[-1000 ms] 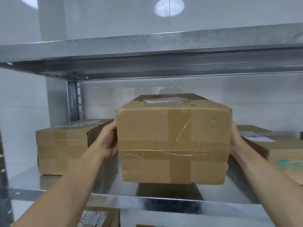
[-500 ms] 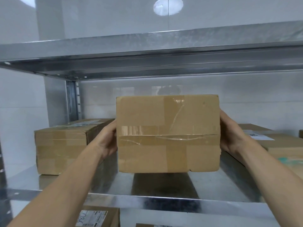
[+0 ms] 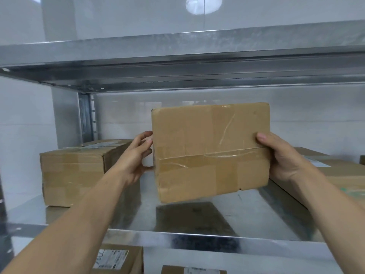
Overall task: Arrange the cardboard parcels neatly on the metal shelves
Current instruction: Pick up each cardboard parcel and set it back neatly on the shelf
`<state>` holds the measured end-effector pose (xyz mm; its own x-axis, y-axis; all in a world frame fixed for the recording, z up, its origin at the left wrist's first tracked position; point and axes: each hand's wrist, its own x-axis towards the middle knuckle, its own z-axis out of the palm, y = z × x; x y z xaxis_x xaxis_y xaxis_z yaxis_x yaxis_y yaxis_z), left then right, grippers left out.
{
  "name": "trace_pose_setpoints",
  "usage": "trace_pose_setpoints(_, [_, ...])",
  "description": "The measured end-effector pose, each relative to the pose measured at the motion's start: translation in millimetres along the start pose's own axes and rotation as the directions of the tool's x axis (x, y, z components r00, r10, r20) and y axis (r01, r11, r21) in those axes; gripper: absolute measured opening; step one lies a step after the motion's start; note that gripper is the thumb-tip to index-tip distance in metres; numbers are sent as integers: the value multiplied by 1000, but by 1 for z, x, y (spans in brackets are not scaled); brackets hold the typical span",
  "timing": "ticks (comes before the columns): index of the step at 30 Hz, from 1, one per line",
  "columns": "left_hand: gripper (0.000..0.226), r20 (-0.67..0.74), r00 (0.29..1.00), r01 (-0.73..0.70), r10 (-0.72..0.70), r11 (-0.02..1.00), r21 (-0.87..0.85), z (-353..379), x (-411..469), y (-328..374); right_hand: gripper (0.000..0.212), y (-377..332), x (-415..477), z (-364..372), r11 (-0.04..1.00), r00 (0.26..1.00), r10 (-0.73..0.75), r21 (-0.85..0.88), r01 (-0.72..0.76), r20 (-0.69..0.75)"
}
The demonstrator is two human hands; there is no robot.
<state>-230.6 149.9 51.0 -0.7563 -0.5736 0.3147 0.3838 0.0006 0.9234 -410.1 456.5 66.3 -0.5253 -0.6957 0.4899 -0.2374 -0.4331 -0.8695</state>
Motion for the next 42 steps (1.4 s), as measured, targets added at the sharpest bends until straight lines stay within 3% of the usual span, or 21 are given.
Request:
trace_pose_setpoints(3, [32,-112,993,-28,26,999,-14,1,3,-7,64,6,3,-11,986,994,36,168,-19,-99])
trace_pose_setpoints(7, [52,-129,991,23,-27,999,-34,1,9,-8,57,15,6,-29,962,989,17,271,24,-147])
trace_pose_setpoints(10, [61,-127,988,85,-93,994,-63,-3,5,-4,19,8,-3,-20,953,990,-10,299,51,-138])
trace_pose_setpoints(14, [50,-116,986,120,-115,992,33,-18,5,0,51,8,-5,-23,945,964,7,318,81,-265])
trace_pose_setpoints(15, [41,-114,989,101,-94,993,57,-20,4,1,49,7,-5,-24,940,963,13,332,81,-270])
trace_pose_setpoints(17, [29,-95,994,66,-56,993,103,-18,-1,6,17,8,-3,-27,940,969,32,338,54,-244])
trace_pose_setpoints(18, [28,-91,995,51,-42,993,102,-17,-2,7,29,10,-3,-29,938,977,18,342,58,-215])
trace_pose_setpoints(19, [27,-89,996,37,-29,995,94,-17,-3,8,40,12,-4,-30,942,980,31,334,37,-194])
trace_pose_setpoints(27, [6,16,1000,23,-24,999,44,-29,-13,14,36,11,1,-37,998,941,5,64,18,-338])
trace_pose_setpoints(31, [40,83,996,33,-31,999,-28,-29,-15,14,29,18,12,-41,997,876,53,-19,-70,-479])
trace_pose_setpoints(36, [45,133,989,97,-71,974,-206,-23,-22,15,43,28,23,-40,961,820,99,-159,-225,-563])
trace_pose_setpoints(39, [47,126,986,128,-106,975,-184,-19,-26,18,17,27,21,-30,934,811,57,-256,-249,-582])
trace_pose_setpoints(42, [42,122,989,101,-80,980,-171,-16,-26,18,30,23,13,-20,962,871,108,-172,-213,-479])
